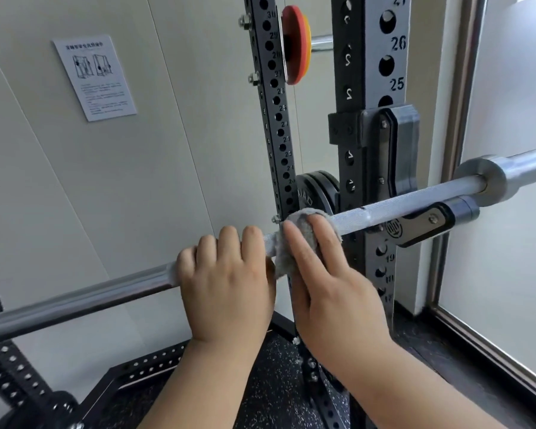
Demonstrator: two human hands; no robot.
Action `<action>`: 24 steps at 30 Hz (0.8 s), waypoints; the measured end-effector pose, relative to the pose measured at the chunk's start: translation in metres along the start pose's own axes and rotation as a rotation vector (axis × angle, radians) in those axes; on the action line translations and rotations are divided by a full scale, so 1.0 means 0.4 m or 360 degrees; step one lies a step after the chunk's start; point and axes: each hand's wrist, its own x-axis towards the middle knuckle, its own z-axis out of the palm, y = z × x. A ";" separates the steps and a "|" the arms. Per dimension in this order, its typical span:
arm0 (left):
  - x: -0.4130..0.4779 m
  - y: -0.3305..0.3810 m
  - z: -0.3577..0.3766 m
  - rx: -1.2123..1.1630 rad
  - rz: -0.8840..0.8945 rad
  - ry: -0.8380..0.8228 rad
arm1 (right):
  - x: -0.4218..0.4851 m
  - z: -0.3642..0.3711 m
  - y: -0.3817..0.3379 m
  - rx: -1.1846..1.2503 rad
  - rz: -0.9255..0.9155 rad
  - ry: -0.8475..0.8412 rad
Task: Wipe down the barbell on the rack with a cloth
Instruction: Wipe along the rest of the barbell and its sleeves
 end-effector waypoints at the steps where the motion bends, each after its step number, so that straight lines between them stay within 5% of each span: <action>1: -0.002 -0.004 -0.004 -0.0004 0.0013 -0.0022 | 0.000 -0.006 0.004 -0.0019 -0.0097 -0.0036; 4: -0.011 -0.011 -0.014 -0.0036 0.0057 -0.0067 | 0.013 -0.047 0.076 -0.0193 -0.0201 -0.0048; 9: -0.002 -0.001 -0.012 -0.0066 0.0024 -0.0031 | 0.019 -0.047 0.059 -0.0071 0.0065 0.0079; 14: 0.006 -0.017 -0.011 -0.0096 0.0097 -0.0089 | 0.030 -0.075 0.087 -0.0291 -0.0154 -0.0002; 19: 0.031 -0.023 -0.027 -0.0119 0.0186 -0.0247 | 0.030 -0.052 0.089 -0.0156 0.0105 0.0157; 24: 0.065 -0.026 -0.059 -0.0217 0.0207 -0.0471 | 0.020 -0.033 0.047 -0.0147 -0.0188 0.0033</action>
